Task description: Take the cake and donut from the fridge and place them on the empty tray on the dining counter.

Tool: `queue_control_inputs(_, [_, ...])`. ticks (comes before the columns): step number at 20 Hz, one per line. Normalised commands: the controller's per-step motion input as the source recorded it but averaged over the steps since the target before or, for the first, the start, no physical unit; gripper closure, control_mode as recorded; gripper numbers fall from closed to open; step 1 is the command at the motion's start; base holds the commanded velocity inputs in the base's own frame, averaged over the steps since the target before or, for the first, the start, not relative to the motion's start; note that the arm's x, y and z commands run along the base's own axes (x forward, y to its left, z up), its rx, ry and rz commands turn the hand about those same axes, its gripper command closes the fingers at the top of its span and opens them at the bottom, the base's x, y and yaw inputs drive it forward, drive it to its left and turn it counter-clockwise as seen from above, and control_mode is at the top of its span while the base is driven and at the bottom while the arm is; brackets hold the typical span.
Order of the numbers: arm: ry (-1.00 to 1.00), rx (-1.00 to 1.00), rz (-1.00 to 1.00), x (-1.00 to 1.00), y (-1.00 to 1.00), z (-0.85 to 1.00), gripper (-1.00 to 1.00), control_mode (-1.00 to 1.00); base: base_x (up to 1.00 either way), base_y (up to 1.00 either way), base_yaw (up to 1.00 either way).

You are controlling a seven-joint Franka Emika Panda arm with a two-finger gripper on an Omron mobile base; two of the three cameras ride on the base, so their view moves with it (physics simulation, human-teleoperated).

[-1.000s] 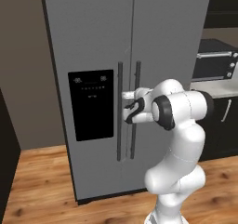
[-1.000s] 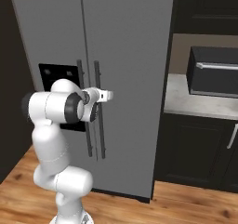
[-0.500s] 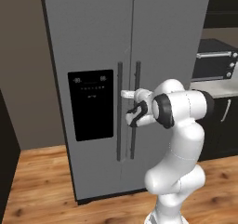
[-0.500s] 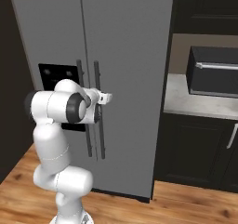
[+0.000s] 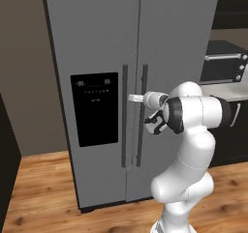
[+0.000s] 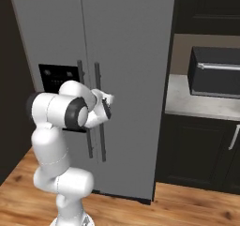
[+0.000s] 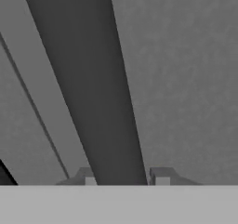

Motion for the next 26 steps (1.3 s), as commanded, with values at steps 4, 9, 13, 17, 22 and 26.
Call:
queue_control_inputs(4, [0.02, 0.08, 0.0, -0.49, -0.37, 0.32, 1.0, -1.0, 0.0, 0.0, 0.0])
queue_control_inputs(9, [0.01, 0.15, -0.01, -0.68, -0.41, 0.38, 1.0, -1.0, 0.0, 0.0, 0.0])
queue_control_inputs(13, [0.0, 0.13, 0.0, -0.74, -0.46, 0.44, 1.0, -1.0, 0.0, 0.0, 0.0])
queue_control_inputs(17, [0.0, 0.12, 0.0, -0.69, -0.52, 0.46, 1.0, -1.0, 0.0, 0.0, 0.0])
queue_control_inputs(22, [0.0, 0.06, 0.02, -0.27, -0.36, 0.25, 1.0, -1.0, 0.0, 0.0, 0.0])
queue_control_inputs(26, [0.0, 0.01, 0.06, -0.11, -0.28, 0.16, 1.0, -1.0, 0.0, 0.0, 0.0])
